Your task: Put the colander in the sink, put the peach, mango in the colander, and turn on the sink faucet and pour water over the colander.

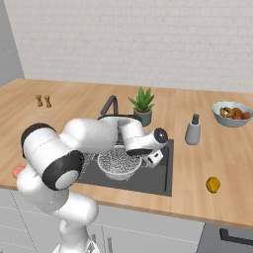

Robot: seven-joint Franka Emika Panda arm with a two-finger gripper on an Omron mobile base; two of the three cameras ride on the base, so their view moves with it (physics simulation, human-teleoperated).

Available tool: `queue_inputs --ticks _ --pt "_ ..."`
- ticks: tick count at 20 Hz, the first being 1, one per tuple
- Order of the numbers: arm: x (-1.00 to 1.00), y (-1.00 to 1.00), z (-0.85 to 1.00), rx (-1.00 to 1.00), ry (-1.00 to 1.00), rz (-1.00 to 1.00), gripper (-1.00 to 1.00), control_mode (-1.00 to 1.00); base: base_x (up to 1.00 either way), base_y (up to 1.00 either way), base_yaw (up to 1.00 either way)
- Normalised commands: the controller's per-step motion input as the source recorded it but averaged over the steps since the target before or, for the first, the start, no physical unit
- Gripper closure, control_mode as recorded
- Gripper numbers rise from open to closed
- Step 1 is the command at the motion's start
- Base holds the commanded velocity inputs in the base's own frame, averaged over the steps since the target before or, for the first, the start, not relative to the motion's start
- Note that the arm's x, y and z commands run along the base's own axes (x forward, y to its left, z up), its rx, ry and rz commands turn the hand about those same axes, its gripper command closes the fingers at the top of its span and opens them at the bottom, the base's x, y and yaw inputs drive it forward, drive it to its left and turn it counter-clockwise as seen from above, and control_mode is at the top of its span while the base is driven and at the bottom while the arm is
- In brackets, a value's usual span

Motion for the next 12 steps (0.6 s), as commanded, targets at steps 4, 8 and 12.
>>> queue_inputs --ticks 4,8,12 --pt "-0.83 -0.1 1.0 0.01 -0.22 0.0 -1.0 -1.0 0.0 0.0 0.0" --pt "-0.98 0.15 0.86 0.0 -0.21 0.0 -1.0 -1.0 0.0 0.0 0.0" --pt "-0.79 0.69 0.77 -0.02 -0.04 0.0 -1.0 -1.0 0.0 0.0 0.0"
